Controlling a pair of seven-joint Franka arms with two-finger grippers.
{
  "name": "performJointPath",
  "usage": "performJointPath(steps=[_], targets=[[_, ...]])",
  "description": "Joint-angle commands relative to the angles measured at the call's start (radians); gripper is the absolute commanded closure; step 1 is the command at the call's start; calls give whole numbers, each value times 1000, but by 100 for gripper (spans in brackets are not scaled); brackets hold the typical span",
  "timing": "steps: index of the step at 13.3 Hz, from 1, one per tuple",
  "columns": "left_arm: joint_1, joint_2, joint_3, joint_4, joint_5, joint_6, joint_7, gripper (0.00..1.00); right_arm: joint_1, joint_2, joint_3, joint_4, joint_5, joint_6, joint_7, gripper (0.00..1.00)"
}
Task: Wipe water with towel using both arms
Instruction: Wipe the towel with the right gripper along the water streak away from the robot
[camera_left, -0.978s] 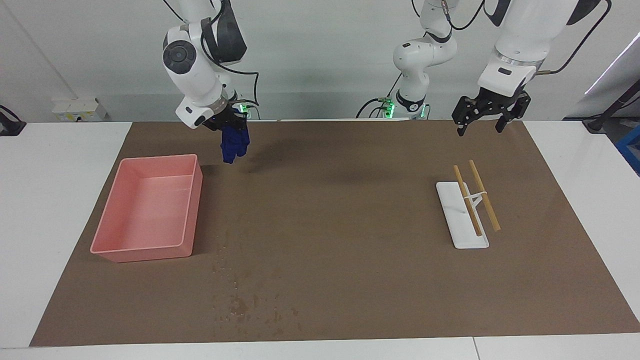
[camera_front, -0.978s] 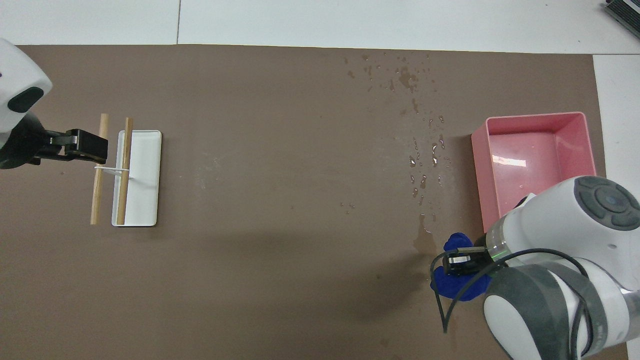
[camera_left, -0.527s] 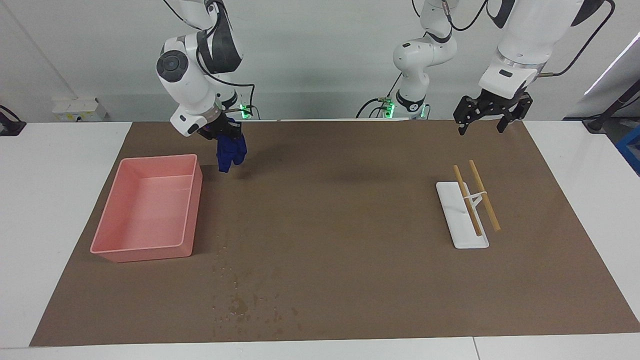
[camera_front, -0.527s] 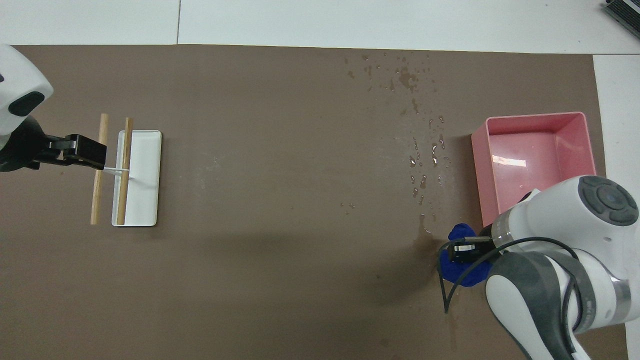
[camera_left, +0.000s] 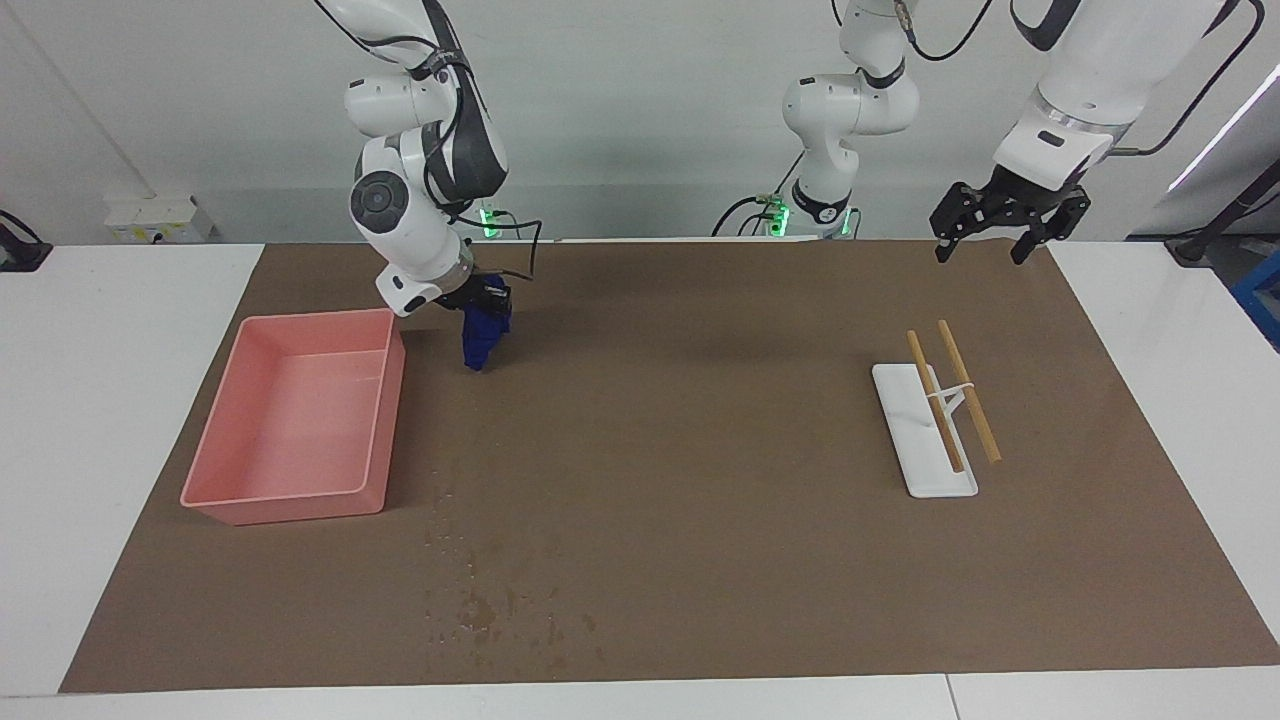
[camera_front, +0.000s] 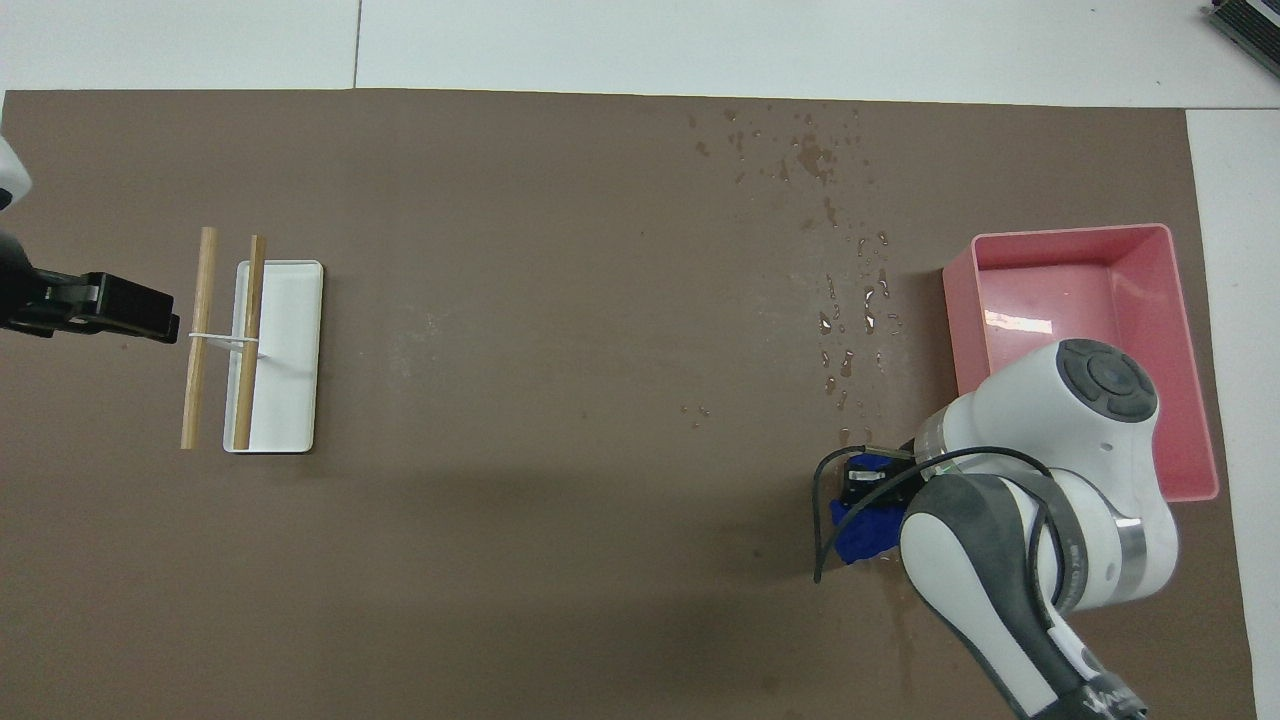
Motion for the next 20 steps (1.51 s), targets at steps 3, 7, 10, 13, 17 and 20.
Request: performJointPath(steps=[3, 7, 10, 13, 17, 20], targets=[[-27, -19, 19, -19, -10, 0, 7, 0, 0, 35, 3, -44, 32, 146, 12, 100], [-6, -21, 20, -21, -10, -11, 8, 0, 0, 110, 1, -43, 32, 284, -28, 100], [1, -21, 22, -21, -10, -11, 8, 0, -6, 141, 1, -40, 32, 338, -67, 100], [-1, -21, 20, -21, -10, -11, 8, 0, -10, 168, -1, -2, 31, 389, -117, 100], [-1, -21, 20, -21, -10, -11, 8, 0, -21, 269, -2, 153, 11, 393, -149, 100], [-1, -21, 20, -21, -10, -11, 8, 0, -59, 320, -2, 261, -46, 383, -188, 100]])
